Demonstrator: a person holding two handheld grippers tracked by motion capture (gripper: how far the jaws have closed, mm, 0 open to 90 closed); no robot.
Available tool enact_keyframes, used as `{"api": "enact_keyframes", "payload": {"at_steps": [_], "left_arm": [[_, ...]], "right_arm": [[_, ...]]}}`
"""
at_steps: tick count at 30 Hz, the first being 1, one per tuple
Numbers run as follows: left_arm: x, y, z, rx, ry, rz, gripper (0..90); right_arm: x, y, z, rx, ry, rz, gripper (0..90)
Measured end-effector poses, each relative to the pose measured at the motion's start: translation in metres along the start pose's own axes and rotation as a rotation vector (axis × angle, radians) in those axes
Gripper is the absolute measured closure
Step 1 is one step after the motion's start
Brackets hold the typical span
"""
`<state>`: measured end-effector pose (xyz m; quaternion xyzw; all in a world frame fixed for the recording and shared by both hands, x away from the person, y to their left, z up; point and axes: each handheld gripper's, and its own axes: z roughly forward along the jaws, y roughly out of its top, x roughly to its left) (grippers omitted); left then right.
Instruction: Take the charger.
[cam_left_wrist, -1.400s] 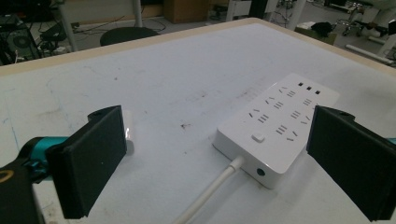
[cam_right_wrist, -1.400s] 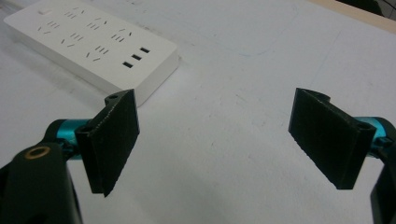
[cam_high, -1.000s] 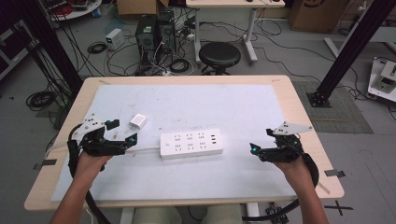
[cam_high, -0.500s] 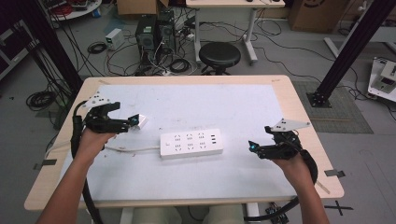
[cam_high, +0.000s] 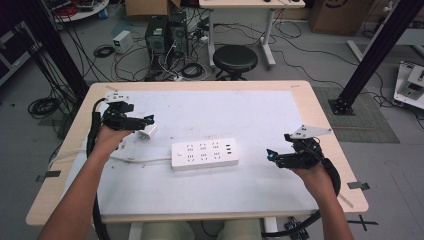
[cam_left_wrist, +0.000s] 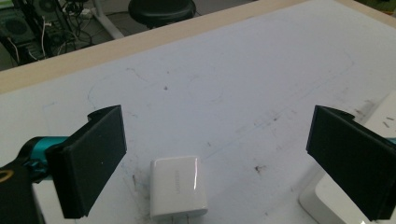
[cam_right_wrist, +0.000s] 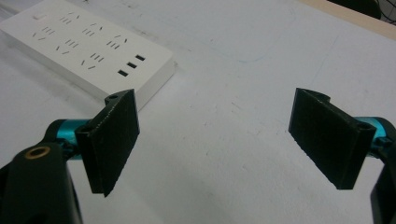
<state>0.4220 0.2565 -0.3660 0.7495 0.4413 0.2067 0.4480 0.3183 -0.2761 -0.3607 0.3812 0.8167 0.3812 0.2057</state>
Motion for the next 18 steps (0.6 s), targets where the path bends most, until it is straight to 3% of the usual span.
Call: {"api": "enact_keyframes", "payload": {"at_steps": [9, 14, 18], "left_arm": [[0.013, -0.017, 0.027, 0.073, 0.023, -0.045, 5.0], [0.019, -0.025, 0.037, 0.13, 0.061, -0.052, 5.0], [0.021, -0.031, 0.046, 0.186, 0.065, -0.067, 5.0]], "right_arm": [[-0.002, -0.001, 0.0, 0.013, -0.011, 0.014, 16.5], [-0.003, -0.004, 0.003, 0.023, -0.01, 0.018, 16.5], [-0.004, -0.005, 0.006, 0.026, -0.008, 0.012, 16.5]]}}
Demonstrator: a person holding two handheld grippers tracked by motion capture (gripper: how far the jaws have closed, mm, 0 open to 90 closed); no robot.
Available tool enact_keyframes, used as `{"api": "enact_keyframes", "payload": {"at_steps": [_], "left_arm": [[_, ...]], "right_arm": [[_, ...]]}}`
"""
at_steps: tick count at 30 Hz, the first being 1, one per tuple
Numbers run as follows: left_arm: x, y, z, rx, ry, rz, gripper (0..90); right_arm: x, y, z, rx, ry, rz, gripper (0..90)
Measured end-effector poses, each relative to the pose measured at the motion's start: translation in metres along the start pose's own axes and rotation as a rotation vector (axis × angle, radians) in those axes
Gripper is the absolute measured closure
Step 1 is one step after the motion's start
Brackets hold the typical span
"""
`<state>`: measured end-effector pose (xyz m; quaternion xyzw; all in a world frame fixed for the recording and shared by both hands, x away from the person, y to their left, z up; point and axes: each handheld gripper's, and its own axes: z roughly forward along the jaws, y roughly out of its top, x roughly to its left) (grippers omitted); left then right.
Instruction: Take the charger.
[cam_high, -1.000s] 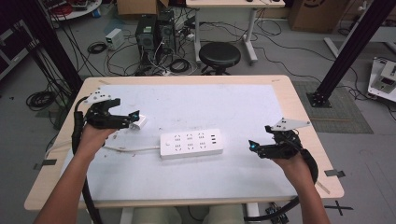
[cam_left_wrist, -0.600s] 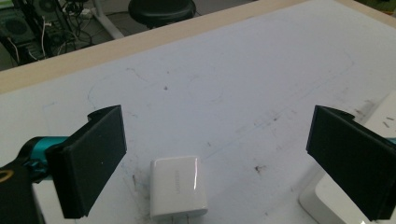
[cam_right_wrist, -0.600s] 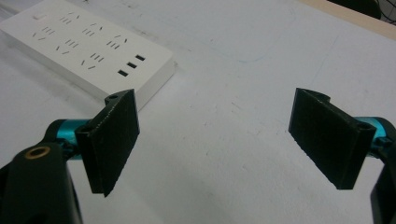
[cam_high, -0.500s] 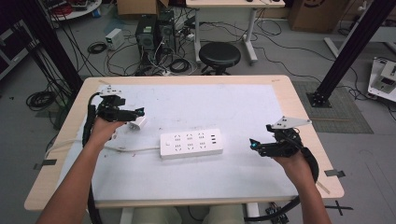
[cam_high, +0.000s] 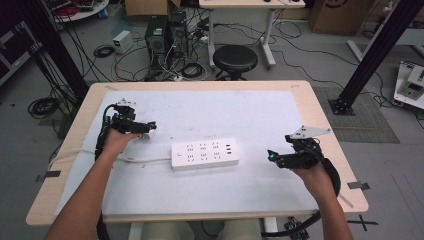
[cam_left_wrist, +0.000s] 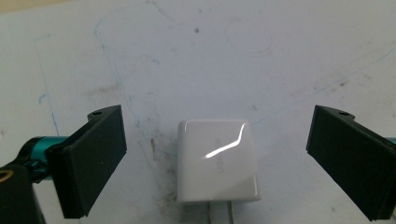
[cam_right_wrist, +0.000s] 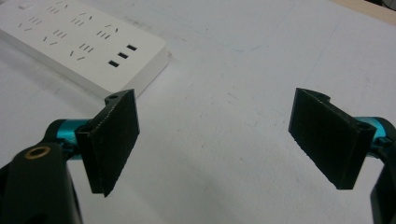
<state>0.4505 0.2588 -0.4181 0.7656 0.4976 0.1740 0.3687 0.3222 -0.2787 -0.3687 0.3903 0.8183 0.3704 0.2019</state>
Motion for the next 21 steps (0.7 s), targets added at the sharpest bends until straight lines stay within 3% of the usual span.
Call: {"api": "enact_keyframes", "payload": {"at_steps": [8, 11, 13, 21], "left_arm": [[-0.004, -0.004, 0.015, 0.065, 0.036, 0.029, 5.0], [-0.005, -0.007, 0.018, 0.074, 0.051, 0.042, 14.3], [-0.005, -0.01, 0.02, 0.087, 0.055, 0.046, 15.4], [-0.004, -0.016, 0.021, 0.077, 0.074, 0.035, 20.3]], "right_arm": [[-0.002, -0.001, 0.003, 0.011, 0.005, 0.016, 16.5], [-0.003, -0.002, 0.003, 0.008, 0.008, 0.014, 16.5], [-0.003, -0.003, 0.003, 0.012, 0.009, 0.018, 16.5], [-0.004, -0.005, 0.005, 0.014, 0.012, 0.016, 16.5]]}}
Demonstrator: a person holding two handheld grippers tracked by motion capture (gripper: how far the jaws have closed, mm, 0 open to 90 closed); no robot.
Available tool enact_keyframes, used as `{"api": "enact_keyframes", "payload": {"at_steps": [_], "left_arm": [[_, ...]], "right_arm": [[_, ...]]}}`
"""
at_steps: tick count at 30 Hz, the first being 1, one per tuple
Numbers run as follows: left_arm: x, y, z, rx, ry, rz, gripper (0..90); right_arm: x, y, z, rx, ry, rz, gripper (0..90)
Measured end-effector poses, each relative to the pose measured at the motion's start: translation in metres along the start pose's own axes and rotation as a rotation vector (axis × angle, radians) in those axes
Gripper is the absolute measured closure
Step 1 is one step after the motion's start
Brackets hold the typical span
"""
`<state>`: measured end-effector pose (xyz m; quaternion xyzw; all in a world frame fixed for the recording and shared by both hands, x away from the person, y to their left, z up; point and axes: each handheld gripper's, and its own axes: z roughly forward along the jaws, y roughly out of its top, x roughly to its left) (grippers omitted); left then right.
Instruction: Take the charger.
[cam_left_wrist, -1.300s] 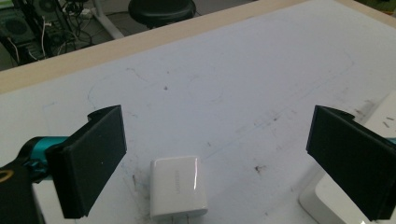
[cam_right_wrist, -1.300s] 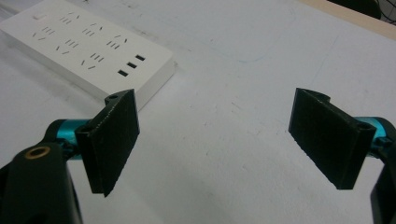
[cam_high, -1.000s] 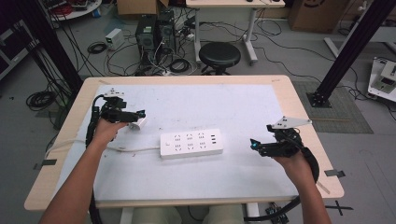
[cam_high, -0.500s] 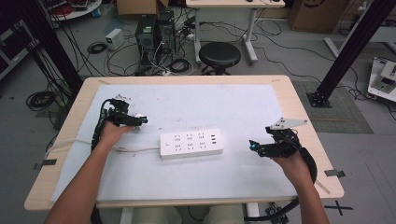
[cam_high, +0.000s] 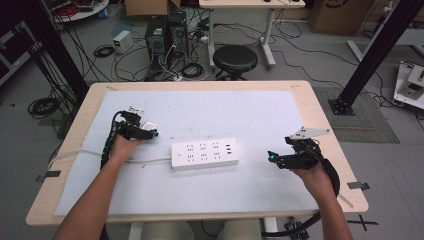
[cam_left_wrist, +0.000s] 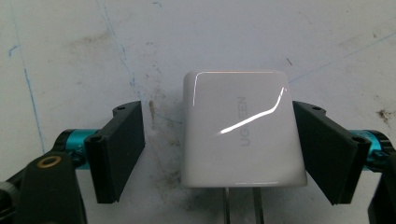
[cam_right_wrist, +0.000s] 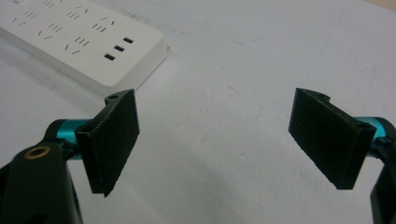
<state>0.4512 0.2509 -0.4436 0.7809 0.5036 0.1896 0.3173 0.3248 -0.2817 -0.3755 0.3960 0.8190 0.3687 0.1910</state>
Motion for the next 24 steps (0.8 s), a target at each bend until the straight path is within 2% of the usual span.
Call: {"api": "enact_keyframes", "payload": {"at_steps": [3, 4, 7, 9, 14, 24], "left_arm": [[0.0, 0.0, -0.001, 0.004, 0.013, 0.007, 23.6], [-0.001, 0.0, -0.001, 0.004, 0.012, 0.003, 23.9], [-0.002, 0.001, -0.003, 0.0, -0.002, 0.022, 28.9], [-0.003, 0.0, -0.004, -0.007, -0.007, 0.037, 42.3], [-0.007, -0.001, -0.007, -0.01, 0.015, 0.033, 42.4], [-0.012, 0.0, -0.028, -0.09, 0.0, 0.017, 42.6]], "right_arm": [[0.001, 0.001, 0.0, 0.003, -0.001, 0.007, 16.5], [0.001, 0.001, 0.0, 0.003, -0.001, 0.007, 16.5], [0.001, 0.001, 0.0, 0.001, -0.002, 0.0, 16.5], [0.001, 0.001, 0.0, 0.0, -0.002, 0.004, 16.5], [0.001, 0.0, -0.001, 0.001, -0.005, 0.005, 16.5], [0.003, -0.003, -0.001, -0.008, -0.003, 0.003, 16.5]]}}
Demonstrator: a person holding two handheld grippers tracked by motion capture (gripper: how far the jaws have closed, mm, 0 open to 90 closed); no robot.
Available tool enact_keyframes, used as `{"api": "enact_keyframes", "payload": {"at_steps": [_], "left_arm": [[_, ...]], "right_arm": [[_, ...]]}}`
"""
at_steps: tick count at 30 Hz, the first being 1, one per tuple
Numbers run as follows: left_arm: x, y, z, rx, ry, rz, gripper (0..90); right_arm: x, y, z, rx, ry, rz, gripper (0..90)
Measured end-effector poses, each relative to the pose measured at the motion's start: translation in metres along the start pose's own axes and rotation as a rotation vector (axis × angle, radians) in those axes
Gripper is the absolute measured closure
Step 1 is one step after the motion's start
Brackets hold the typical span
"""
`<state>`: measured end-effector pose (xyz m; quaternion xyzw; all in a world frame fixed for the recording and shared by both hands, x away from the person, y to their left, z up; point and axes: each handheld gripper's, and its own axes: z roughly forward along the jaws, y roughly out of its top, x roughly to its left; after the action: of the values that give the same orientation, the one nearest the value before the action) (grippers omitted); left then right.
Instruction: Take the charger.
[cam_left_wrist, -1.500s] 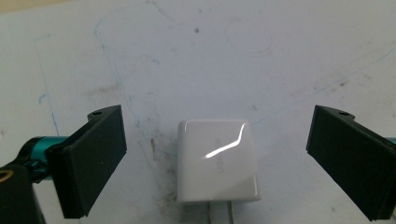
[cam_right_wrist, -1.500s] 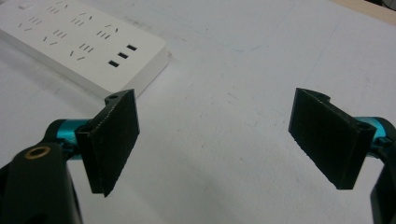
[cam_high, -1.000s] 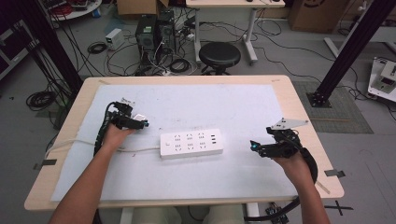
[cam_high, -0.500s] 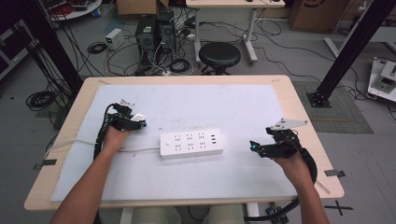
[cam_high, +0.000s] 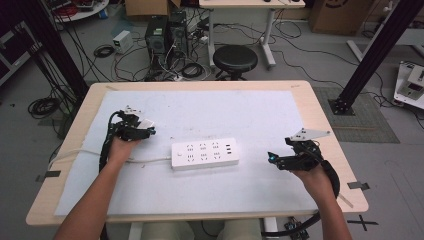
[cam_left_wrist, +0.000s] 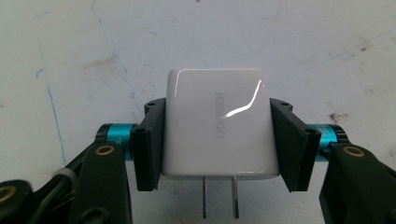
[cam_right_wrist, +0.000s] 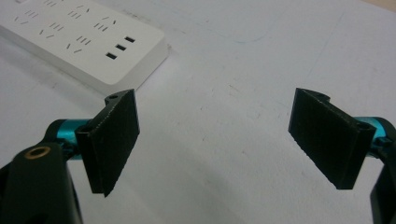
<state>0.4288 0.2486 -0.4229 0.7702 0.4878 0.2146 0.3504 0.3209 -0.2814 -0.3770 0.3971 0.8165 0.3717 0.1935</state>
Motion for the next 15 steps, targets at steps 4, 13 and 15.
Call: {"api": "enact_keyframes", "payload": {"at_steps": [4, 13, 15], "left_arm": [[-0.003, -0.001, -0.012, -0.027, -0.009, 0.002, 42.6], [-0.021, -0.008, -0.043, -0.127, -0.033, 0.012, 42.6], [-0.025, -0.009, -0.051, -0.145, -0.029, 0.019, 42.6]], "right_arm": [[0.001, 0.0, 0.0, -0.002, 0.001, -0.002, 16.8], [0.004, 0.002, -0.003, -0.007, 0.006, -0.015, 16.8], [0.004, 0.002, -0.003, -0.009, 0.006, -0.017, 16.8]]}}
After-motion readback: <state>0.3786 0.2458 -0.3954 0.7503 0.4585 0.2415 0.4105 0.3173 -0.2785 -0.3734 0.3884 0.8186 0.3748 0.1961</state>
